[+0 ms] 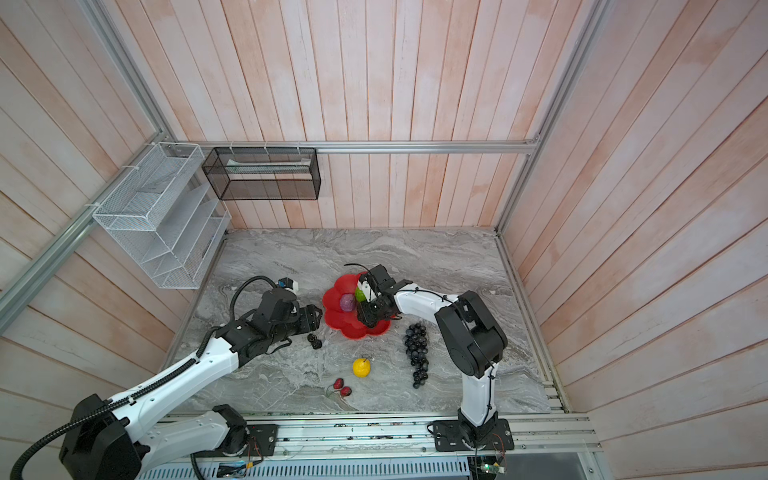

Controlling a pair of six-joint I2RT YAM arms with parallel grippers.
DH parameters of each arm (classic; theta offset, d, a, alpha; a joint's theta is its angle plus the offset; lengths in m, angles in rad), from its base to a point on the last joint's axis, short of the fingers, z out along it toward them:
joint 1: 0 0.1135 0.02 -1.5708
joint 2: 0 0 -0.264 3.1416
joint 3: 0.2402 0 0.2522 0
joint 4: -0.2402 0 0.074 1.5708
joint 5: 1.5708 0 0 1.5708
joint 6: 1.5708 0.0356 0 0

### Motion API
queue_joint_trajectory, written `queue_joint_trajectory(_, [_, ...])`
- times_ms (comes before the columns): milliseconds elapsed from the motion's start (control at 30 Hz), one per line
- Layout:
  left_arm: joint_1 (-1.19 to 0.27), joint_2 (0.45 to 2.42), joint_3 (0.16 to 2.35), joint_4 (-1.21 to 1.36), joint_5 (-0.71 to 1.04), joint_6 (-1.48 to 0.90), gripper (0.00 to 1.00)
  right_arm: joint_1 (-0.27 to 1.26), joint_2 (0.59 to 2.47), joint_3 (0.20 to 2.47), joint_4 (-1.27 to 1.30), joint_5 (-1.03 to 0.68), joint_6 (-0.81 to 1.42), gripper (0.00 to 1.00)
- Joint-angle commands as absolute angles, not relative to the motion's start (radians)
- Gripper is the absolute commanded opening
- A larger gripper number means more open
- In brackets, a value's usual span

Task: Place and organize the fake fruits in the fruit bowl
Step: 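Carry the avocado into the red bowl and release it while the left gripper hovers, then reach the left gripper down to the yellow pear and grasp it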

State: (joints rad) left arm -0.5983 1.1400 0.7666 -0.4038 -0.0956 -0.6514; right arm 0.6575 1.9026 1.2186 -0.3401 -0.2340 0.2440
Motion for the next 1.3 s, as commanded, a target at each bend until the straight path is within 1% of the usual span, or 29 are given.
queue_joint_trajectory(0, [-0.6, 1.142, 0.786, -0.422, -0.125, -0.648, 0.75, 0.652, 1.912, 1.246, -0.33, -0.235, 0.256, 0.58])
queue_joint_trajectory(67, [-0.6, 1.148, 0.793, -0.422, -0.121, -0.646, 0.75, 0.653, 1.907, 1.237, -0.322, -0.234, 0.258, 0.63])
queue_joint_trajectory(267, [-0.6, 1.183, 0.818, -0.44, -0.065, -0.622, 0.77, 0.652, 1.865, 1.228, -0.318, -0.21, 0.249, 0.74])
queue_joint_trajectory(400, [-0.598, 1.208, 0.837, -0.469, -0.013, -0.62, 0.77, 0.652, 1.812, 1.231, -0.337, -0.201, 0.227, 0.77])
queue_joint_trajectory(567, [-0.61, 1.23, 0.823, -0.444, 0.102, -0.647, 0.77, 0.653, 1.697, 1.234, -0.386, -0.183, 0.188, 0.78])
queue_joint_trajectory(667, [-0.661, 1.254, 0.852, -0.492, 0.123, -0.623, 0.77, 0.652, 1.6, 1.18, -0.371, -0.148, 0.186, 0.79])
queue_joint_trajectory(800, [-0.764, 1.318, 0.927, -0.587, 0.161, -0.584, 0.77, 0.647, 1.486, 1.054, -0.266, -0.05, 0.215, 0.81])
queue_joint_trajectory(867, [-0.822, 1.349, 0.969, -0.631, 0.154, -0.562, 0.77, 0.629, 1.449, 1.012, -0.229, -0.03, 0.23, 0.81])
queue_joint_trajectory(967, [-0.867, 1.417, 1.044, -0.712, 0.166, -0.526, 0.78, 0.599, 1.395, 0.93, -0.159, -0.009, 0.253, 0.81])
queue_joint_trajectory(1067, [-0.92, 1.499, 1.131, -0.782, 0.145, -0.489, 0.78, 0.575, 1.344, 0.847, -0.084, 0.003, 0.276, 0.81])
queue_joint_trajectory(1167, [-1.005, 1.562, 1.189, -0.821, 0.094, -0.495, 0.81, 0.546, 1.31, 0.81, -0.066, 0.002, 0.27, 0.81])
queue_joint_trajectory(1267, [-1.042, 1.626, 1.233, -0.853, 0.069, -0.509, 0.81, 0.508, 1.274, 0.775, -0.055, 0.007, 0.276, 0.81])
